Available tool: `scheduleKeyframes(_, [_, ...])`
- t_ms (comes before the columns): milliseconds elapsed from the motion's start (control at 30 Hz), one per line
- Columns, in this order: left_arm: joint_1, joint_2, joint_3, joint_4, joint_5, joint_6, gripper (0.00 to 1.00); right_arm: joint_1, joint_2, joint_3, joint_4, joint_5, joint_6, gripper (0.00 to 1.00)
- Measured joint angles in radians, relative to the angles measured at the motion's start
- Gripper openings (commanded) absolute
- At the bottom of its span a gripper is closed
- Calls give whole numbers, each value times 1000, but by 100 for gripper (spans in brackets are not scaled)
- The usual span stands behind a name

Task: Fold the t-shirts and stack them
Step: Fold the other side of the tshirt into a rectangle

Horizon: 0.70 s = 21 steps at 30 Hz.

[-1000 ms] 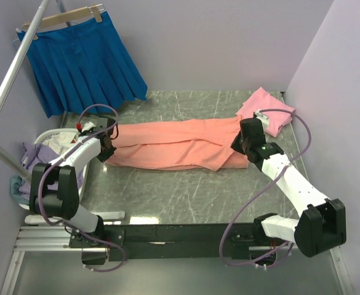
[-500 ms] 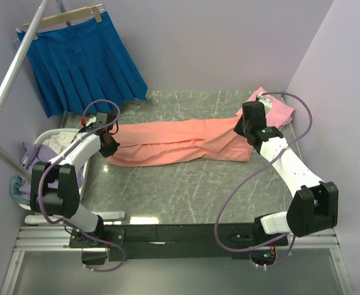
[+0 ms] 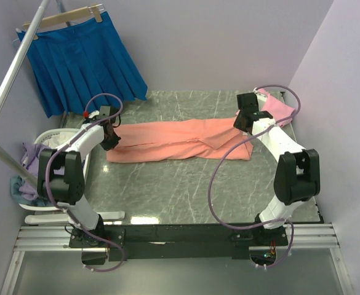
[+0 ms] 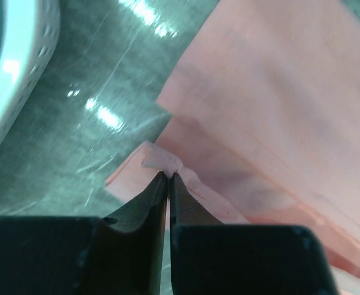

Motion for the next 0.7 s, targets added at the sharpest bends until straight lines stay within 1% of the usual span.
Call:
scheduleKeyframes(233, [1, 119, 100, 26, -23, 24, 15, -6, 68, 8, -65, 35, 1, 0])
scheduleKeyframes(267, [1, 133, 114, 29, -28, 27, 18, -9, 71, 8, -70, 39, 1, 0])
scheduleKeyframes(333, [1, 159, 136, 33, -38, 31, 20, -12, 72, 8, -75, 47, 3, 0])
scheduleKeyframes(400, [1, 182, 157, 38, -55, 35, 27, -14, 72, 8, -74, 55, 3, 0])
scheduleKeyframes(467, [1, 193, 162, 46, -77, 37, 32, -18, 73, 8, -74, 61, 3, 0])
scheduleKeyframes(500, [2, 196, 162, 47, -89, 37, 32, -21, 80, 15, -76, 61, 3, 0])
scheduleKeyframes(533, [3, 197, 162, 45, -103, 35, 32, -25, 90, 28, -76, 61, 3, 2])
scheduleKeyframes(567, [4, 197, 162, 45, -117, 34, 32, -28, 103, 44, -76, 61, 3, 12])
scheduleKeyframes(667, [10, 196, 162, 50, -158, 23, 38, -38, 162, 110, -58, 55, 6, 55])
scheduleKeyframes(700, [12, 196, 161, 52, -164, 21, 39, -39, 184, 130, -46, 54, 6, 65])
